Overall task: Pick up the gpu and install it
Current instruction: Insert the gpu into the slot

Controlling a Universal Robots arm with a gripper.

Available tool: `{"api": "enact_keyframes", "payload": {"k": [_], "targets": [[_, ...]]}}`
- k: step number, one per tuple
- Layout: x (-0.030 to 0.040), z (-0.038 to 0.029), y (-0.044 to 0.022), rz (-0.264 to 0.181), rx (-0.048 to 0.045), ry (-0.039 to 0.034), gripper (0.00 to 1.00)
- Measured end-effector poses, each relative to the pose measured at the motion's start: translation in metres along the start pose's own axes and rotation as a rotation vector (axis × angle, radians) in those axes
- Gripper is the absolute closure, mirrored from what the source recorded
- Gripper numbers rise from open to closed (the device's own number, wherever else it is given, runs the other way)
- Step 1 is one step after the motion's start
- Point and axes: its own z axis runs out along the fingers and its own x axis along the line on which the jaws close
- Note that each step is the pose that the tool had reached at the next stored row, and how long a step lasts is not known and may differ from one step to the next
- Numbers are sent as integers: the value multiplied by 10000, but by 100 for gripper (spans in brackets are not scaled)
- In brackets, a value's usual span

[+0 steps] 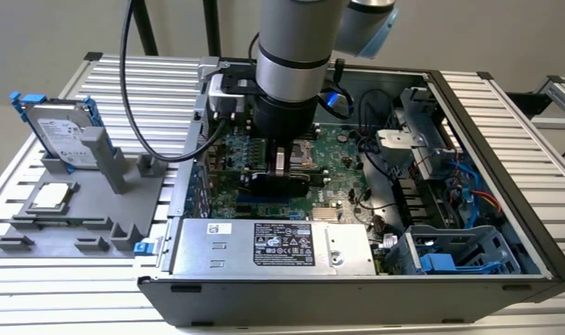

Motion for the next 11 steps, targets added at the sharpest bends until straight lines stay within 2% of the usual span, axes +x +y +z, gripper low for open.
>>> {"api": "enact_keyframes", "payload": {"k": [2,5,7,11], "targets": [[0,1,1,-2,-33,-72,100],[-1,0,1,-1,-72,-92,100],[-1,-7,-14,0,-79,-75,100],[-1,-14,-31,5,-75,10,100]]}}
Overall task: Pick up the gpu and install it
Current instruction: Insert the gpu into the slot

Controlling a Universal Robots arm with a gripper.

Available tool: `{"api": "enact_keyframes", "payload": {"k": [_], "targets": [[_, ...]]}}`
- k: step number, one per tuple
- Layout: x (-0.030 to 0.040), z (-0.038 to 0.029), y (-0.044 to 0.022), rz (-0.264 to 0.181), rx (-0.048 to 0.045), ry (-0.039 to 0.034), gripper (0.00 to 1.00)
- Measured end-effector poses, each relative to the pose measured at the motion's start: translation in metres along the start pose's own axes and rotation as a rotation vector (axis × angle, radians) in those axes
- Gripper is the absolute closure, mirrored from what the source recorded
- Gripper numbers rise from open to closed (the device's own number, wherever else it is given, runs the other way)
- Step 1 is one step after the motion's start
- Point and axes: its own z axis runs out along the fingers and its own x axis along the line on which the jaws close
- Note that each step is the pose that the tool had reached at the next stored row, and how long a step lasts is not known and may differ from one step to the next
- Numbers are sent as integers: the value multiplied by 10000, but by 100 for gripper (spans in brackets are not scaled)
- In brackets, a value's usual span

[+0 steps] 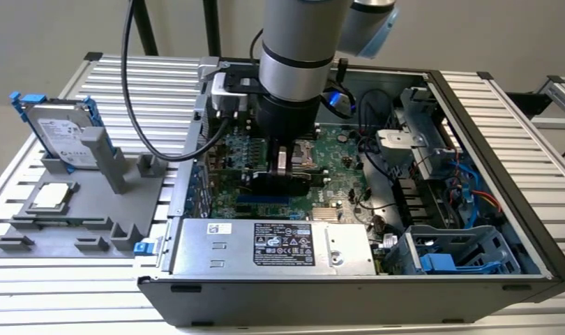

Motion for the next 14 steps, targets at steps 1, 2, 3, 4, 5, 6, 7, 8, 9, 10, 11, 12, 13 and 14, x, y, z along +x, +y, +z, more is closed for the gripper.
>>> {"api": "enact_keyframes", "payload": {"k": [1,2,3,4,5,6,7,8,9,10,11,12,13,14], "targets": [[0,0,0,0,0,1,100],[1,-1,-1,-1,0,3,100],[1,-1,-4,-2,0,4,100],[1,-1,-7,-2,0,4,100],[2,0,-7,-1,-1,4,100],[2,2,-7,0,-1,5,100],[4,4,-7,0,0,4,100],[5,6,-7,0,0,4,100],[5,6,-8,-1,0,4,100],[5,6,-11,-2,-3,5,100],[6,5,-17,-2,-15,8,100],[6,4,-18,-2,-20,10,100],[6,4,-18,-1,-21,10,100],[6,4,-18,0,-22,10,100]]}}
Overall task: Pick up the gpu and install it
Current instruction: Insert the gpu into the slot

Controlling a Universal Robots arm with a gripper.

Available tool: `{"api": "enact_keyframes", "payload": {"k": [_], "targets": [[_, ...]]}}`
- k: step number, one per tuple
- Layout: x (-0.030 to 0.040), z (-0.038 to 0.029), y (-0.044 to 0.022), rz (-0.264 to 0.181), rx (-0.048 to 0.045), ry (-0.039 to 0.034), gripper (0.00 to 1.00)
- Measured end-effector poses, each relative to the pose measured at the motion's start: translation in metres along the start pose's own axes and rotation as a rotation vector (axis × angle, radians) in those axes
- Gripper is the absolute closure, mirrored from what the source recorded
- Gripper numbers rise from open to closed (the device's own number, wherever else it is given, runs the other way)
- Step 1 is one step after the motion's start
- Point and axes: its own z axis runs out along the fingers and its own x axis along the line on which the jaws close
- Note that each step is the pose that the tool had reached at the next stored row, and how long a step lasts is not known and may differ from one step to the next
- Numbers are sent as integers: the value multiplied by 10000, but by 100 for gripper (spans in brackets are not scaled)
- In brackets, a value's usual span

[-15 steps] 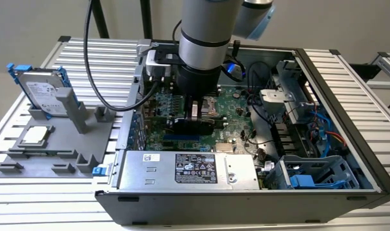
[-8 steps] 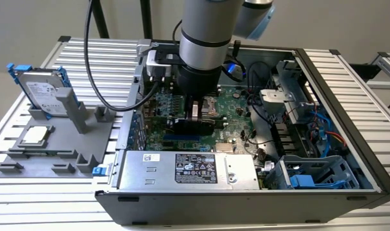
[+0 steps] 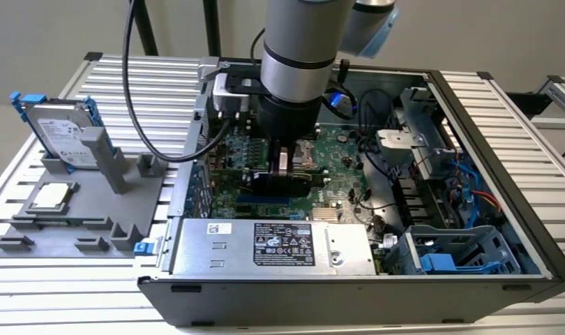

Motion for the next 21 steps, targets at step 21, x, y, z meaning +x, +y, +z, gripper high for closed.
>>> {"api": "enact_keyframes", "payload": {"k": [21], "targets": [[3,66,38,0,-2,4,100]]}}
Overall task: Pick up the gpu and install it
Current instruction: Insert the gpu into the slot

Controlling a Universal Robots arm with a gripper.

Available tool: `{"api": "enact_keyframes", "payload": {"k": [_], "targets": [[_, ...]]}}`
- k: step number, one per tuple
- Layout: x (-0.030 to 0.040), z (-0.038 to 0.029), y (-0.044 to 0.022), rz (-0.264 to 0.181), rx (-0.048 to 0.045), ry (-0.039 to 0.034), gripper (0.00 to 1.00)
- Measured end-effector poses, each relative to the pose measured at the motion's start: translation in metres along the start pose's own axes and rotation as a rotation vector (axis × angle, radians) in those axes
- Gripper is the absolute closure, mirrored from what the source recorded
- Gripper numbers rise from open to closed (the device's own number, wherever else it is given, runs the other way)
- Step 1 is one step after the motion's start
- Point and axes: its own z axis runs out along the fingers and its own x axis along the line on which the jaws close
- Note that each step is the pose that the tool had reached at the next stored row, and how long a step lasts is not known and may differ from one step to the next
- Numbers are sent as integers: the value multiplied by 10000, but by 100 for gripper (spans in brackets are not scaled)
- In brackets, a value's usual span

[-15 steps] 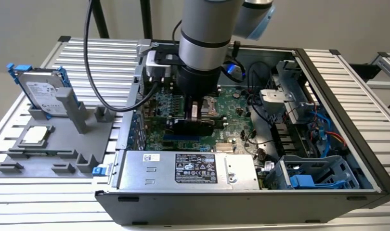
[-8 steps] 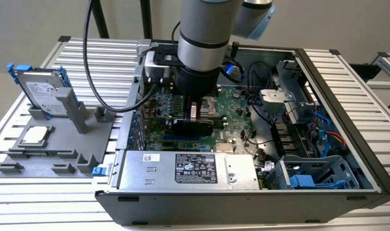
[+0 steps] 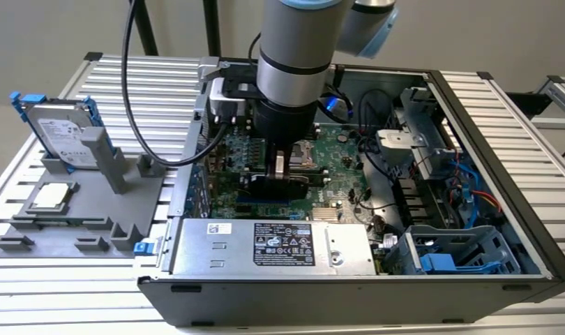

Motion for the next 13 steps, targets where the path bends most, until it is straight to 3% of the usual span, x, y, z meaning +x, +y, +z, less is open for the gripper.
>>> {"api": "enact_keyframes", "payload": {"k": [13], "targets": [[20,12,6,1,2,-5,100]]}}
